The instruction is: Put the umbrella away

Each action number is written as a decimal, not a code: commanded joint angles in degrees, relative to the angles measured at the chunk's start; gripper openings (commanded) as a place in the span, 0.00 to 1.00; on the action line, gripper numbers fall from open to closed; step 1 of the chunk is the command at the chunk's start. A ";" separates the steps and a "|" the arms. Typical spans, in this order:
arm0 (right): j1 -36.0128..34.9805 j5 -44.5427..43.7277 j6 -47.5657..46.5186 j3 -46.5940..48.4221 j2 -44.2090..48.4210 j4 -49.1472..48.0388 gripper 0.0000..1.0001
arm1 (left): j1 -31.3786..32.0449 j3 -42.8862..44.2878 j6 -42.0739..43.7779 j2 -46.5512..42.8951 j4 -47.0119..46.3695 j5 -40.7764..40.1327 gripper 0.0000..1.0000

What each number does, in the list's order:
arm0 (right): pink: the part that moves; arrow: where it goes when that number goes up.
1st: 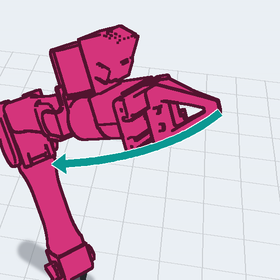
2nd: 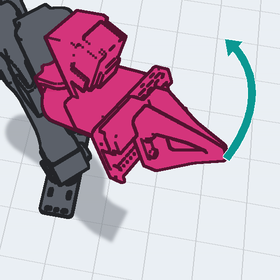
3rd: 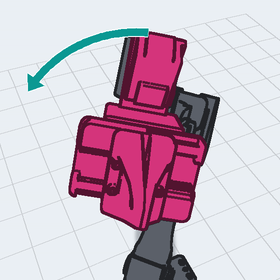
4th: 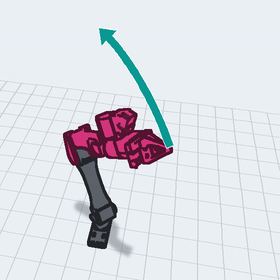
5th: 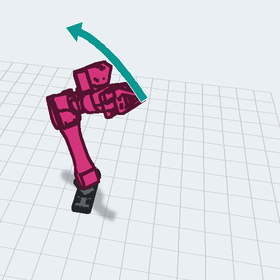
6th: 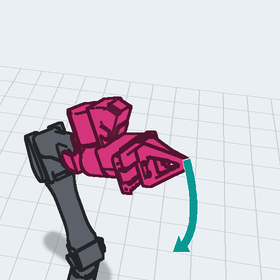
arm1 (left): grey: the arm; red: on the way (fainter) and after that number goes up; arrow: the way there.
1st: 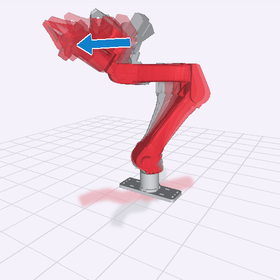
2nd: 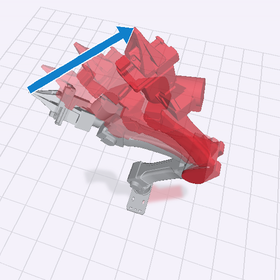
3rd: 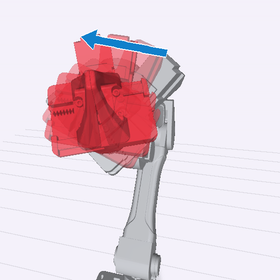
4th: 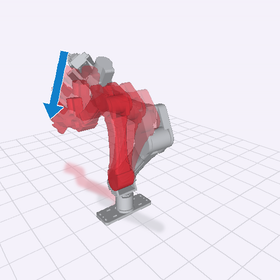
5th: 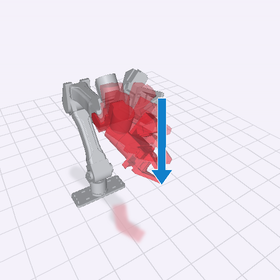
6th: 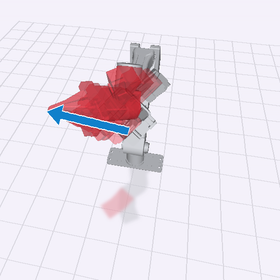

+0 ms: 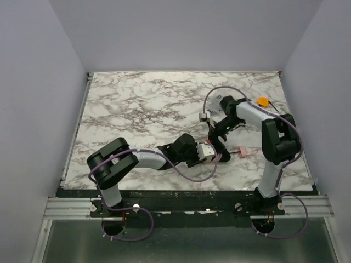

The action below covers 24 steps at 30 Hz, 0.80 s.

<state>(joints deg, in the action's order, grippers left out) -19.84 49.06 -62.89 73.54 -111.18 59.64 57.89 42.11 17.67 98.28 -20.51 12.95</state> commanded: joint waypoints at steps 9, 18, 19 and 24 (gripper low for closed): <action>5.69 4.39 -27.20 -15.13 28.46 -12.36 1.00 | -15.84 5.15 -24.62 22.72 20.11 31.88 0.12; 2.24 -3.01 -24.97 -28.73 32.36 -30.19 1.00 | -18.85 12.96 -27.12 31.55 28.45 37.92 0.12; 1.25 -4.70 -24.42 -29.37 31.84 -31.41 1.00 | -18.86 13.31 -27.36 31.66 28.63 37.97 0.13; -4.78 -12.93 -18.22 -35.18 29.83 -41.52 0.98 | -19.12 15.32 -28.17 32.37 29.74 38.44 0.13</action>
<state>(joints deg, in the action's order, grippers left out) -20.78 44.60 -85.80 43.05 -79.57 29.08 38.13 62.65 -12.78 120.77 -14.63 58.48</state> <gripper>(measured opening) 0.994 0.356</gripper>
